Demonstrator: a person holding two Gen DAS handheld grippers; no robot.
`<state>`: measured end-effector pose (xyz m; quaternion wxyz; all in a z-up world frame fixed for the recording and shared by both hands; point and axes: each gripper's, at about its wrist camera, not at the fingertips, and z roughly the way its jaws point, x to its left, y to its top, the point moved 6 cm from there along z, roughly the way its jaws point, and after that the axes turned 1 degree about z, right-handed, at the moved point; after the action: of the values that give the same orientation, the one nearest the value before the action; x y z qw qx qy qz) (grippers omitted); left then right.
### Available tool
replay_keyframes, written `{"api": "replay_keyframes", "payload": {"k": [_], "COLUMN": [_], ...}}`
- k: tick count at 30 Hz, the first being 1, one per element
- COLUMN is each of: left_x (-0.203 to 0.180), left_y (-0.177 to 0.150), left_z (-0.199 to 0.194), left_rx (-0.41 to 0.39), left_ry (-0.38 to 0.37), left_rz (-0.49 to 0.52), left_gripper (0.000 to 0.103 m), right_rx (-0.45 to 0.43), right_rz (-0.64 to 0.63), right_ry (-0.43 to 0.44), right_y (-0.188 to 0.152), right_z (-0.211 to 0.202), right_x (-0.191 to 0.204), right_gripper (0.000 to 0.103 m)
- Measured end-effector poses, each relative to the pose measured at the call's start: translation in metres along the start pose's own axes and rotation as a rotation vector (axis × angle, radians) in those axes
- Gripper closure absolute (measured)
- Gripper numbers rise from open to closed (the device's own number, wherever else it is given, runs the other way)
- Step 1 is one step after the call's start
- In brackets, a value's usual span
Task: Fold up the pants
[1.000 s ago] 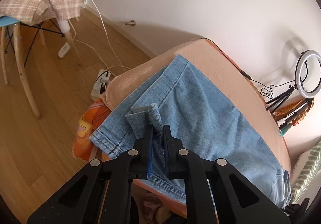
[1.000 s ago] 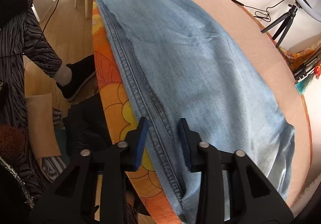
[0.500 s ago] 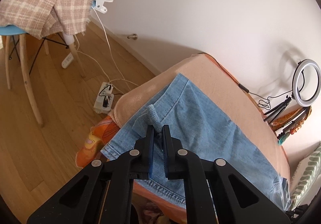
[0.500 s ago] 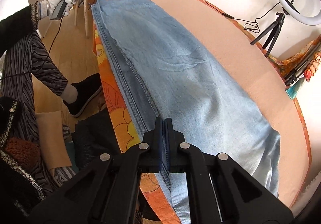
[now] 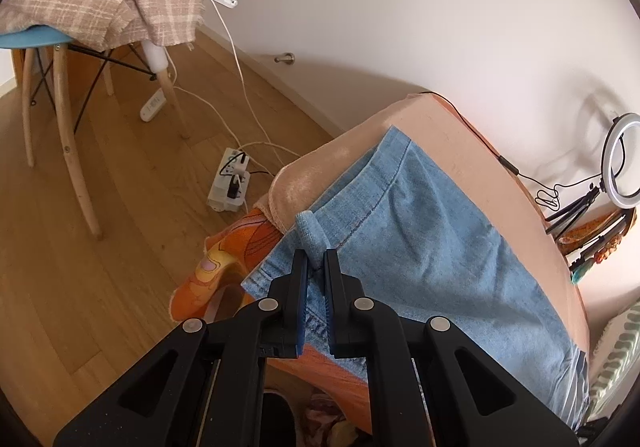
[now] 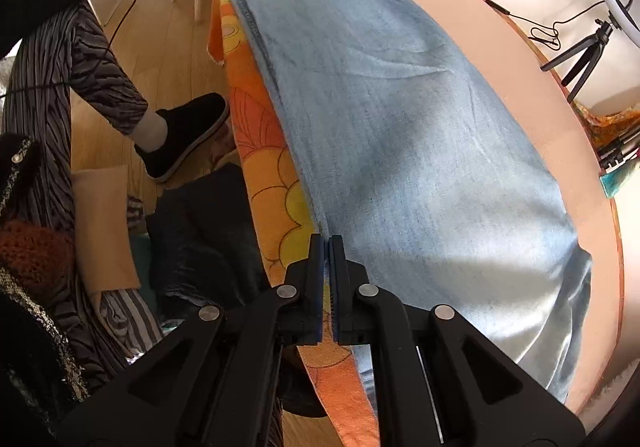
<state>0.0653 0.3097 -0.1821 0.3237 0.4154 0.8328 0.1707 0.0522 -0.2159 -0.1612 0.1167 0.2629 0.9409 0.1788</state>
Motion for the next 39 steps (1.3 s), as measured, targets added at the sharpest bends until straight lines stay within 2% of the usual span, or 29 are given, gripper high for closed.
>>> {"api": "replay_keyframes", "payload": {"k": [3,5,7,9,10,12,18,22,24,29,31,35,39], "left_x": [0.0,0.0,0.0,-0.001,-0.001,-0.003,-0.002,-0.004,-0.007,-0.017,-0.02,-0.022,-0.018], "left_y": [0.003,0.006,0.007,0.009,0.011,0.015,0.012,0.009,0.01,0.013,0.013,0.013,0.013], "left_z": [-0.004,-0.008,-0.008,-0.011,-0.015,-0.023,-0.026,-0.023,-0.025,-0.027,-0.025,-0.024,-0.027], "left_rx": [-0.011,-0.026,-0.026,-0.04,-0.051,-0.076,-0.067,-0.048,-0.054,-0.068,-0.062,-0.06,-0.068], "left_ry": [0.006,-0.014,-0.017,0.008,0.022,0.011,-0.051,-0.081,-0.092,-0.11,-0.111,-0.108,-0.108], "left_rz": [-0.004,-0.016,-0.026,-0.028,-0.021,-0.017,-0.041,-0.051,-0.051,-0.035,-0.027,-0.008,-0.023], "left_gripper": [0.093,0.093,0.093,0.092,0.092,0.092,0.092,0.085,0.085,0.085,0.084,0.084,0.084], "right_rx": [-0.002,-0.016,-0.058,-0.113,-0.134,-0.172,-0.221,-0.215,-0.205,-0.189,-0.168,-0.154,-0.157], "right_rz": [0.042,0.04,0.041,0.027,0.018,-0.012,-0.084,-0.108,-0.114,-0.136,-0.164,-0.172,-0.196], "right_ry": [0.055,0.041,0.04,0.054,0.06,0.079,0.112,0.128,0.127,0.152,0.134,0.13,0.2], "right_y": [0.002,0.009,0.022,0.04,0.049,0.07,0.128,0.16,0.173,0.193,0.196,0.198,0.196], "right_z": [-0.005,-0.011,-0.021,-0.027,-0.028,-0.027,0.006,0.035,0.046,0.062,0.071,0.079,0.067], "right_x": [-0.006,-0.005,-0.002,0.006,0.011,0.023,0.058,0.069,0.069,0.072,0.077,0.075,0.082], "right_gripper": [0.1,0.099,0.09,0.063,0.057,0.055,0.055,0.056,0.064,0.065,0.065,0.097,0.099]}}
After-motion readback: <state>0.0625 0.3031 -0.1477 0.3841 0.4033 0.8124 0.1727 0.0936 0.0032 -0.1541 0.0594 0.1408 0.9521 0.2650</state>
